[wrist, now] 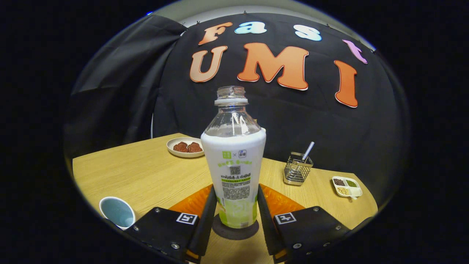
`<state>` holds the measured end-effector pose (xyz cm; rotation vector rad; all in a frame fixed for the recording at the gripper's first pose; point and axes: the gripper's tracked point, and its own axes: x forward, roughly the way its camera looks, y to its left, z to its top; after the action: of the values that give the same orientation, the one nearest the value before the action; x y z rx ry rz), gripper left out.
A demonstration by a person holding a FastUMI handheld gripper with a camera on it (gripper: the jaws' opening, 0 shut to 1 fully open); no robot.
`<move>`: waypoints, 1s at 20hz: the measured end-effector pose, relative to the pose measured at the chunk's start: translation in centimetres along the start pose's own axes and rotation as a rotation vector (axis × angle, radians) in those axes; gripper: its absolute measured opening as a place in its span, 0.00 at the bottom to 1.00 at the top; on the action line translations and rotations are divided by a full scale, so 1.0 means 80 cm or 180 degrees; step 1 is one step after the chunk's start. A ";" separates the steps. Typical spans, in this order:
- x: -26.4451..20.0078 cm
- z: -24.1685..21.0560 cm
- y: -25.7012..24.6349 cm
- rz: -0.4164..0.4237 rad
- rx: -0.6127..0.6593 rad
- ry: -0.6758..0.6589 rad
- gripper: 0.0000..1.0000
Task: Take the bottle from table, then pour the juice into the cup, finally place the bottle on the coaster
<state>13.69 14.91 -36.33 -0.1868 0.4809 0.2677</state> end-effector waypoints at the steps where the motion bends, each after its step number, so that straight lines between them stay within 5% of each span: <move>1: 0.004 -0.004 0.001 0.0016 0.0044 0.0025 0.62; 14: 0.009 -0.036 -0.005 -0.0006 0.0382 0.0256 0.62; 18: 0.000 -0.034 -0.005 0.0032 0.0555 0.0360 0.68; 20: -0.010 -0.026 -0.004 0.0073 0.0629 0.0350 0.82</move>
<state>12.19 13.92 -37.73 -0.0031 0.6152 0.2316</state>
